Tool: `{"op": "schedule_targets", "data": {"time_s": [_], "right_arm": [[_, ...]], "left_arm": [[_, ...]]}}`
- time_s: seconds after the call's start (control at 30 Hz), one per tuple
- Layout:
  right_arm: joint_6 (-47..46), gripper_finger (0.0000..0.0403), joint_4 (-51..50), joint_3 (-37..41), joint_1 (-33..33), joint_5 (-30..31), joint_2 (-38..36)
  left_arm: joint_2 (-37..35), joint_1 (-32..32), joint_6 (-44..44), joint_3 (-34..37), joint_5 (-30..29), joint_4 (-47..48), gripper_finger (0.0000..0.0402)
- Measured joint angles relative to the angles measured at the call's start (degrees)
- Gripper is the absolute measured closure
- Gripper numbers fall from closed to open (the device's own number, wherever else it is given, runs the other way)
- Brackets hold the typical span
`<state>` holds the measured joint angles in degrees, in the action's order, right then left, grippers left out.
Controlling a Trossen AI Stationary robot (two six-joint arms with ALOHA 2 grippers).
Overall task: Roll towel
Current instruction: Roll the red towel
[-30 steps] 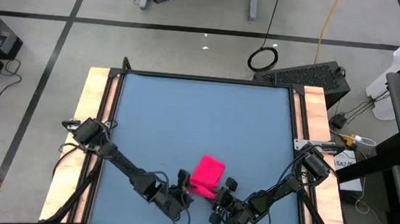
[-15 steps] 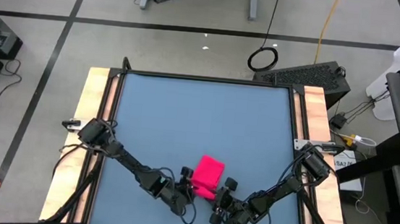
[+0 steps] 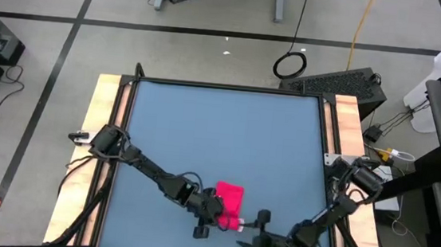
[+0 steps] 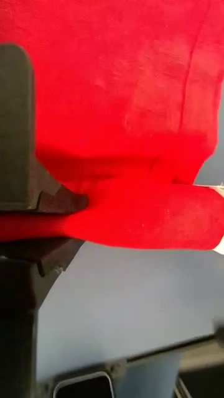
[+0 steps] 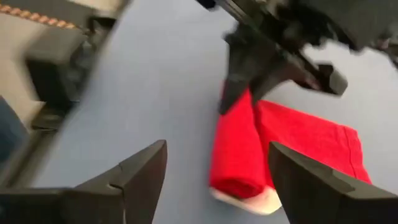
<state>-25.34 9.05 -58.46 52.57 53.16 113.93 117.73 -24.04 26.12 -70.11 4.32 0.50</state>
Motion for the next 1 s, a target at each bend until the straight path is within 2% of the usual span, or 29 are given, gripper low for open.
{"op": "schedule_targets", "data": {"time_s": [0.13, 0.23, 0.33, 0.43, 0.63, 0.8, 1.0], "right_arm": [[-0.84, 0.0139, 4.11, -0.11, 2.08, 5.52, 2.43], [2.62, 0.0148, 10.87, -0.09, 1.63, 9.16, 5.83], [6.98, 0.0157, 16.84, -0.09, 0.66, 9.88, 8.4], [7.0, 0.0166, 18.29, -0.09, -0.67, 9.44, 9.91], [4.22, 0.0184, 17.86, -0.09, -2.77, 8.86, 10.91], [-1.98, 0.0189, 15.2, -0.11, -4.42, 6.96, 10.93], [-4.92, 0.0195, 14.18, -0.11, -5.17, 5.45, 10.93]], "left_arm": [[0.0, 2.38, 0.56, 0.0, 5.66, -0.04, 0.0372], [0.02, 4.39, 0.58, 0.0, 9.22, 0.06, 0.0371], [0.91, 5.59, 0.47, 0.0, 12.95, -0.38, 0.0371], [1.81, 6.27, 0.6, -0.09, 15.38, -0.7, 0.0371], [2.43, 6.76, 0.62, -0.11, 16.31, -0.88, 0.0371], [2.49, 6.79, 0.64, -0.06, 16.45, -0.69, 0.0371], [2.56, 6.79, 1.95, 0.0, 16.44, -0.68, 0.0371]]}}
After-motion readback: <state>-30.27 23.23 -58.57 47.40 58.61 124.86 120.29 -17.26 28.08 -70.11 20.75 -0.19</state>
